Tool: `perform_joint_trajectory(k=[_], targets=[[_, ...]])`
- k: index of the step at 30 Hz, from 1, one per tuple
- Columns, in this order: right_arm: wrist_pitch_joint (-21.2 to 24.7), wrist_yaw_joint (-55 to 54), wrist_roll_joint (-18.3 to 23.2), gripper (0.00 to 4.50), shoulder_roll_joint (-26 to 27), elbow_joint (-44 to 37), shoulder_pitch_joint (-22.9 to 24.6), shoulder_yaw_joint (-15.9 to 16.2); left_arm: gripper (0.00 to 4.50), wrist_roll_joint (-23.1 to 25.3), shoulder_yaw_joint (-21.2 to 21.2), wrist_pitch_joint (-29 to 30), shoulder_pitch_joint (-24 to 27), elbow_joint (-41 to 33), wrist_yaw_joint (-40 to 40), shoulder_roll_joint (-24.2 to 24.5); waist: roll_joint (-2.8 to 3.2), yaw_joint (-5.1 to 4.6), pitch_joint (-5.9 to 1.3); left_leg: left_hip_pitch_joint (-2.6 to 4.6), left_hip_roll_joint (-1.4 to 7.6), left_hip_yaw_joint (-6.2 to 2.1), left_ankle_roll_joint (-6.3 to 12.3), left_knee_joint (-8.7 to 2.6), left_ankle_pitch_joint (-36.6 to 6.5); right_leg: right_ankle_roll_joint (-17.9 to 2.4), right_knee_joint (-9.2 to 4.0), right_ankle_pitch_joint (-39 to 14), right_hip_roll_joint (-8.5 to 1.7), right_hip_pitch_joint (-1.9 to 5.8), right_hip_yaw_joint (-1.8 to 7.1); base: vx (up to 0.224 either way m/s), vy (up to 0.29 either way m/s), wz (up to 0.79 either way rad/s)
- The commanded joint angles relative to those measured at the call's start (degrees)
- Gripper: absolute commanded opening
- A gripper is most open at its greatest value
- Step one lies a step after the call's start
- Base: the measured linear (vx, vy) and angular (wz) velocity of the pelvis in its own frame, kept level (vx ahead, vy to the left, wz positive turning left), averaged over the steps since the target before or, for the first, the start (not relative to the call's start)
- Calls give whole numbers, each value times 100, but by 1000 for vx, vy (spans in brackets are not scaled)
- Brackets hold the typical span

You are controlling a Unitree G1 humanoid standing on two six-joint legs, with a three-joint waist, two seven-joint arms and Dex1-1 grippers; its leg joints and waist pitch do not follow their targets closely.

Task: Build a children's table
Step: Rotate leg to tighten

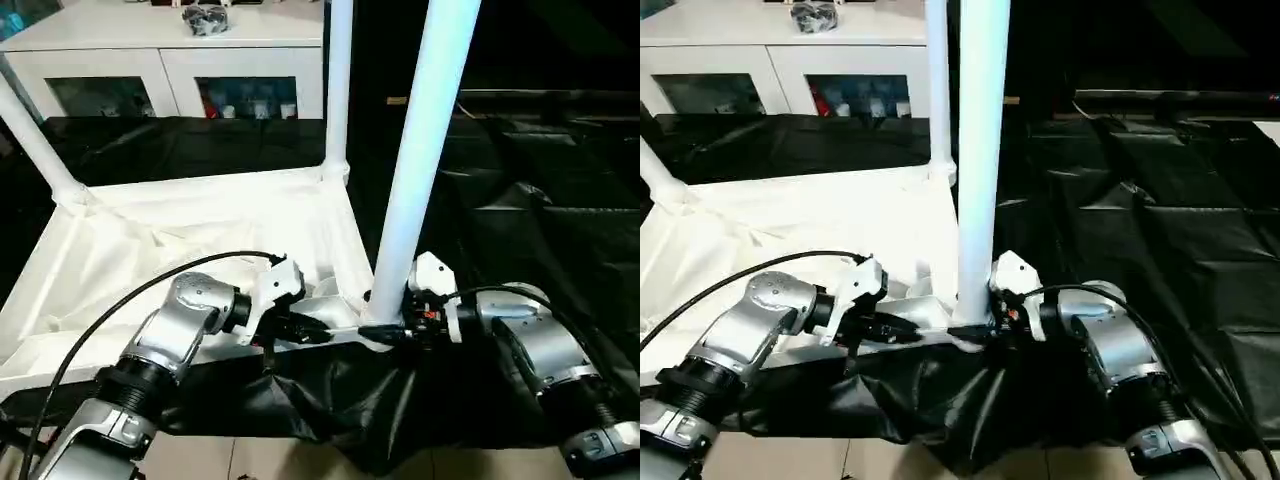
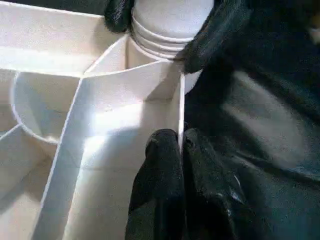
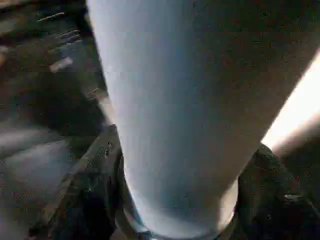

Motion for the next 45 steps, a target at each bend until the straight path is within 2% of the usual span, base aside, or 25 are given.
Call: perform_joint_trajectory(k=[1, 2, 3, 4, 5, 8, 9, 10, 14, 16, 18, 20, 21, 22, 27, 29, 32, 34, 36, 38, 39, 41, 44, 45], targets=[[167, -645, -70, 269, 459, 240, -137, 226, 0, -84, -117, 34, -277, -9, 457, -498, -71, -43, -292, 43, 66, 7, 180, -426, -1388, -1171, -464, -1904, -222, 261, 176, 0, 0, 0], [283, -1165, -131, 269, 643, 448, -233, 115, 0, -20, -85, 72, -366, 122, 746, -643, -76, -43, -292, 44, 71, 6, 168, -427, -1393, -1150, -467, -1908, -223, 257, 180, 0, 0, 0], [283, -1165, -131, 269, 643, 448, -233, 115, 0, -20, -85, 72, -366, 122, 746, -643, -70, -85, -279, 12, 65, -1, 126, -442, -1384, -1137, -462, -1857, -213, 262, 185, 0, 0, 0], [336, -1712, -228, 269, 819, 670, -328, 34, 0, 15, -29, 134, -472, 268, 1063, -812, -72, -84, -293, 23, 65, -10, 121, -439, -1398, -1127, -464, -1833, -214, 270, 176, 0, 0, 0], [339, -1983, -286, 268, 902, 784, -373, 8, 0, 22, 2, 161, -531, 347, 1215, -903, -76, -144, -299, 16, 58, -3, 123, -428, -1356, -1192, -451, -1621, -208, 262, 182, 0, 0, 0], [384, -2908, -402, 268, 1180, 1160, -559, -127, 0, 98, 63, 188, -698, 585, 1683, -1147, -90, -171, -299, 0, 34, 10, 202, -412, -1332, -1192, -464, -1639, -207, 265, 179, 0, 0, 0], [389, -3283, -453, 268, 1310, 1334, -656, -227, 0, 152, 75, 174, -754, 678, 1834, -1235, -40, -171, -311, 18, 38, 15, 193, -402, -1304, -1191, -479, -1611, -212, 252, 181, 0, 0, 0], [368, -3548, -514, 268, 1409, 1493, -746, -293, 0, 190, 83, 156, -797, 750, 1921, -1305, -52, -178, -301, 14, 38, 15, 181, -408, -1305, -1194, -480, -1602, -208, 243, 184, 0, 0, 0], [41, -3713, -725, 268, 1505, 1800, -884, -194, 0, 196, 67, 103, -844, 811, 1933, -1441, -45, -169, -320, 3, 43, 14, 245, -401, -1269, -1258, -452, -1343, -210, 279, 172, 0, 0, 0], [109, -3454, -465, 324, 1536, 1790, -904, -356, 0, 215, 9, 21, -826, 806, 1848, -1410, -50, -161, -317, 1, 43, 19, 333, -402, -1272, -1305, -447, -1258, -205, 283, 172, 0, 0, 0], [187, -3083, -215, 340, 1498, 1651, -901, -432, 0, 246, -55, -131, -779, 804, 1742, -1305, -49, -159, -315, 1, 44, 21, 381, -401, -1329, -1311, -455, -1295, -203, 291, 171, 0, 0, 0], [163, -2997, -229, 352, 1461, 1609, -894, -384, 0, 228, -60, -154, -758, 793, 1672, -1272, -46, -154, -319, 1, 53, 19, 389, -400, -1305, -1327, -445, -1254, -211, 290, 174, 0, 0, 0], [40, -2868, -296, 378, 1407, 1602, -902, -311, 0, 200, -65, -192, -726, 767, 1521, -1224, -45, -155, -320, -1, 55, 18, 387, -403, -1263, -1336, -439, -1212, -210, 291, 172, 0, 0, 0], [-87, -2699, -345, 384, 1334, 1581, -902, -233, 0, 179, -76, -233, -682, 714, 1345, -1167, -50, -152, -333, -5, 54, 18, 404, -393, -1216, -1362, -431, -1128, -215, 300, 169, 0, 0, 0], [-422, -1853, -398, 384, 893, 1282, -815, 13, 0, 61, -168, -272, -519, 450, 719, -897, -48, -133, -345, -7, 68, 37, 581, -363, -972, -1581, -367, -559, -216, 319, 173, 0, 0, 0], [-500, -1403, -317, 384, 690, 1094, -748, 25, 0, -12, -223, -280, -437, 309, 417, -756, -58, -133, -329, -10, 74, 42, 640, -368, -1056, -1585, -379, -704, -215, 318, 172, 0, 0, 0], [-567, -650, -133, 384, 351, 728, -602, 53, 0, -169, -288, -298, -299, 49, -137, -496, -56, -119, -313, 10, 87, 37, 599, -385, -1192, -1544, -406, -991, -216, 307, 171, 0, 0, 0], [-569, -382, -60, 384, 238, 594, -541, 76, 0, -226, -296, -298, -254, -33, -328, -414, -61, -106, -306, -4, 101, 33, 590, -394, -1225, -1531, -397, -1005, -208, 317, 174, 0, 0, 0], [-472, 146, 124, 384, 22, 321, -401, 140, 0, -275, -297, -280, -188, -157, -590, -265, -50, -78, -303, 29, 112, 44, 564, -396, -1274, -1538, -405, -1044, -202, 281, 182, 0, 0, 0], [-392, 541, 254, 384, -149, 122, -291, 198, 0, -324, -315, -271, -146, -242, -767, -136, -52, -54, -305, 19, 116, 40, 572, -397, -1261, -1534, -394, -1040, -207, 298, 184, 0, 0, 0], [-361, 646, 287, 358, -192, 67, -260, 210, 0, -338, -325, -273, -135, -264, -817, -97, -47, -27, -307, 29, 117, 47, 571, -393, -1225, -1519, -390, -1022, -198, 285, 185, 0, 0, 0], [-292, 826, 357, 351, -269, -62, -187, 222, 0, -381, -355, -241, -95, -344, -957, 14, -43, 26, -311, 32, 124, 49, 560, -393, -1158, -1549, -377, -913, -205, 284, 190, 0, 0, 0], [-232, 927, 415, 313, -298, -152, -138, 222, 0, -419, -382, -203, -58, -422, -1085, 105, -43, 33, -310, 26, 116, 44, 529, -399, -1119, -1550, -365, -885, -202, 285, 185, 0, 0, 0], [-194, 976, 439, 313, -305, -202, -107, 234, 0, -417, -402, -187, -41, -456, -1136, 149, -35, 30, -308, 22, 110, 43, 501, -400, -1148, -1536, -370, -940, -203, 286, 183, 0, 0, 0]])
